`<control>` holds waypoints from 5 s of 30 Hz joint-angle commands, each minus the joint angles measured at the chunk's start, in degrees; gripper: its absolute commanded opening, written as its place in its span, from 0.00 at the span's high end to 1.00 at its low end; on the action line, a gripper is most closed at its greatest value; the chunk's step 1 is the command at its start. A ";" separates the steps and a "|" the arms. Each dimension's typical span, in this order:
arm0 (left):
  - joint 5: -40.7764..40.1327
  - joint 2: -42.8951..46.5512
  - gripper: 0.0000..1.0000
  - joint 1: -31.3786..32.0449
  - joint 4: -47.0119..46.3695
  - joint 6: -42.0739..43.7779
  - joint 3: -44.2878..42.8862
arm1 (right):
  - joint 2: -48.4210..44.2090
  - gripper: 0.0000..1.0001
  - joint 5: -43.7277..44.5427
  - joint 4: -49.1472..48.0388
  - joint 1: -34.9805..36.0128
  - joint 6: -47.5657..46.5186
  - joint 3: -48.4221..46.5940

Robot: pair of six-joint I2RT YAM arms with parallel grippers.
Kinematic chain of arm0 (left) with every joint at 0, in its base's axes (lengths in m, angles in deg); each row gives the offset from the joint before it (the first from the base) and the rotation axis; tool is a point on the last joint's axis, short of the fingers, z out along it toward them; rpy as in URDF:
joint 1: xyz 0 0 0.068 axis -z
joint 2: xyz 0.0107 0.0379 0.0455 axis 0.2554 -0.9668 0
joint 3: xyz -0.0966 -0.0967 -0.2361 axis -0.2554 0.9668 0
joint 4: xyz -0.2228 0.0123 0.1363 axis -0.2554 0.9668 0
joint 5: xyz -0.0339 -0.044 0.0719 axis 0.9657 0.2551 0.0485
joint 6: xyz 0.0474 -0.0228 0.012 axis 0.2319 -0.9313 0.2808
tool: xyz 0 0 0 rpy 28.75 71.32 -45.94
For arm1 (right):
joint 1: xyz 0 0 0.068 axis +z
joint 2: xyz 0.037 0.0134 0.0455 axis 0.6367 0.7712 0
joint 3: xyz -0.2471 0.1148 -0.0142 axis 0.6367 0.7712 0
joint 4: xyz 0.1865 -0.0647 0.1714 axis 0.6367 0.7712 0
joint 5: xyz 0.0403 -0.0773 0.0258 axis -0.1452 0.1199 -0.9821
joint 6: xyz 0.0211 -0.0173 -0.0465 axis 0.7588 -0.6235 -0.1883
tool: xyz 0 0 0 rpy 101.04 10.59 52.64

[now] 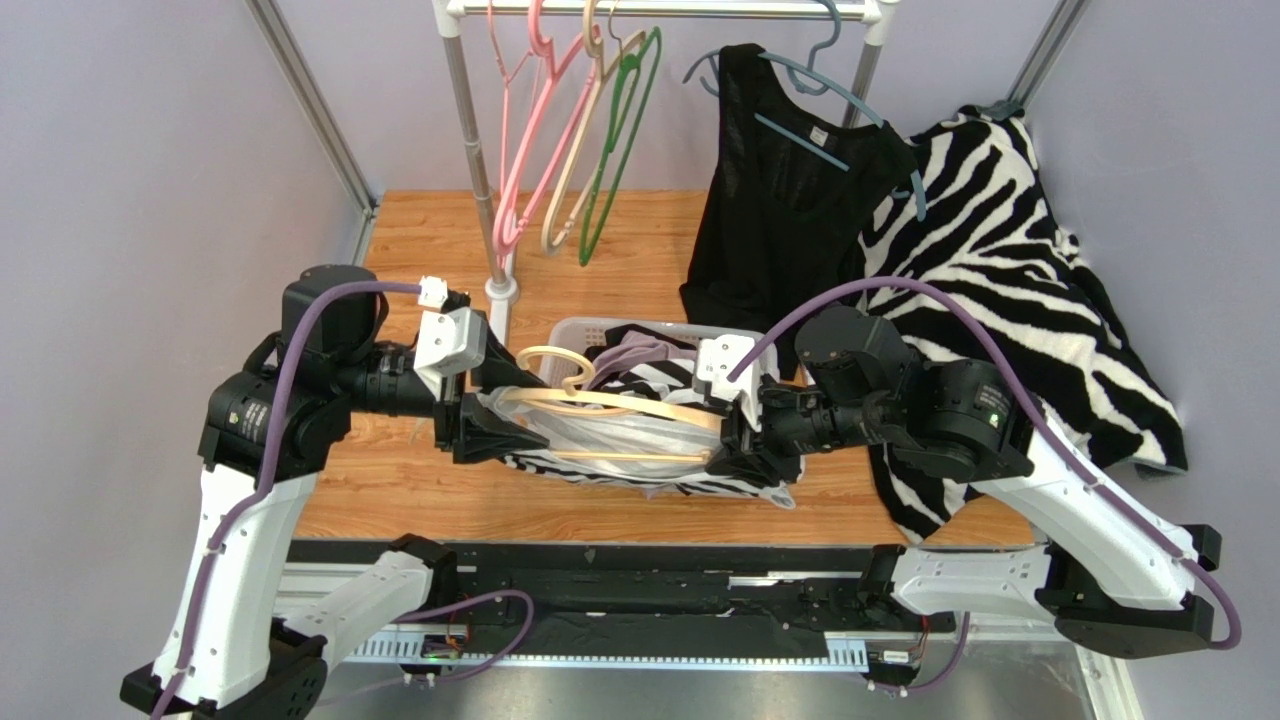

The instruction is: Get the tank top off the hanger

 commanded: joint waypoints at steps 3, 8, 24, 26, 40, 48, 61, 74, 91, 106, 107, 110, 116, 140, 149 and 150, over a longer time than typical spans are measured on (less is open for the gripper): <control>3.01 -0.71 0.49 0.56 -4.29 -3.43 -2.87 | 0.97 1.00 -0.76 -7.15 0.01 -0.89 -1.94; 2.66 -1.07 0.92 0.56 -4.91 -3.35 -2.78 | 1.33 1.00 0.11 -7.33 0.01 -1.24 -2.02; -11.40 -2.12 0.98 0.65 -9.83 -4.75 -5.50 | 2.57 0.55 24.87 -16.90 -0.08 -0.10 -3.78; -14.55 -1.95 0.98 0.65 -10.62 -5.36 -5.60 | 1.07 0.50 28.84 -19.80 -0.08 0.78 -3.43; -16.68 -1.42 0.99 0.65 -11.15 -6.34 -4.54 | -15.01 0.11 39.05 -31.93 -0.08 8.95 9.74; -16.07 -1.15 0.99 0.65 -10.53 -7.04 -6.03 | -21.79 0.15 40.10 -37.47 -0.08 24.75 26.26; -15.01 0.69 0.98 0.65 -9.92 -7.04 -5.24 | -20.47 0.22 40.63 -50.83 -0.17 32.95 35.85; -15.89 2.19 0.98 -0.14 -10.00 -7.21 -4.10 | -19.06 0.63 38.70 -51.81 -0.17 35.41 35.59; -15.89 2.89 0.98 -0.85 -9.31 -6.43 -3.57 | -21.70 1.00 45.20 -42.40 -1.57 30.23 25.67; -13.52 4.38 0.97 -0.94 -5.44 -3.87 -3.84 | -19.06 1.00 33.70 -39.32 -20.10 31.45 26.44; -13.34 4.56 0.97 -0.94 -5.09 -3.70 -3.84 | -19.06 1.00 30.73 -39.32 -23.43 31.98 26.89; -12.46 4.82 0.97 -1.02 -4.12 -2.82 -3.66 | -18.71 1.00 24.67 -39.41 -28.71 33.21 28.55; -10.36 3.86 0.98 -1.38 -5.61 -5.09 -5.77 | -16.43 1.00 15.33 -41.78 -29.87 32.95 32.68; -4.56 -12.23 0.98 3.28 -6.50 -6.16 -16.85 | -29.44 0.34 -0.23 -30.97 -29.79 8.69 21.56; -4.56 -11.79 0.98 7.32 1.85 1.57 -15.35 | -22.15 0.35 -11.83 -30.62 -29.70 6.94 12.92; -4.47 -11.79 0.98 7.50 2.47 1.92 -15.09 | -20.92 0.35 -13.75 -30.18 -29.70 6.76 11.96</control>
